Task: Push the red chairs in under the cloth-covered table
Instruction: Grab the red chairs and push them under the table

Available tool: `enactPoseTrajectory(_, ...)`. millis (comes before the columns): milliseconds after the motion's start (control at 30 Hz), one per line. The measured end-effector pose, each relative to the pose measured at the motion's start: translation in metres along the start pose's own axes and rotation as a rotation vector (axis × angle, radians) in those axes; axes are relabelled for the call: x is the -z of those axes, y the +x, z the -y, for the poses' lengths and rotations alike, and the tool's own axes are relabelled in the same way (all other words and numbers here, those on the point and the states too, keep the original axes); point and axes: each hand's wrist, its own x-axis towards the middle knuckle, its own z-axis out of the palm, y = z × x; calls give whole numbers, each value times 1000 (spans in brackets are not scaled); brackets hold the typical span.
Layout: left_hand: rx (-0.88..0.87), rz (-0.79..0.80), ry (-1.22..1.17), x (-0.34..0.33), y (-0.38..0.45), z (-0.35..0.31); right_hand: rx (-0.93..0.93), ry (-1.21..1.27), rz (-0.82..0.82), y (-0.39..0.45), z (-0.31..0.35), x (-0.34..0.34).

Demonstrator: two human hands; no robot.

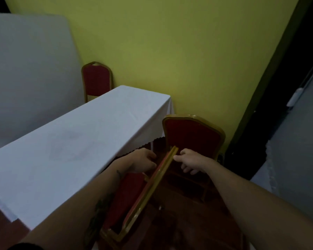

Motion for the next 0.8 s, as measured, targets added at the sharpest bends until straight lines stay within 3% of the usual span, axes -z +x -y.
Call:
enactPoseTrajectory(400, -122, -127, 51, 19, 135, -95, 26, -241, -312, 94, -37, 167)
enactPoseTrajectory(800, -15, -183, 21, 25, 264, -167, 106, -408, -128, 199, -47, 238)
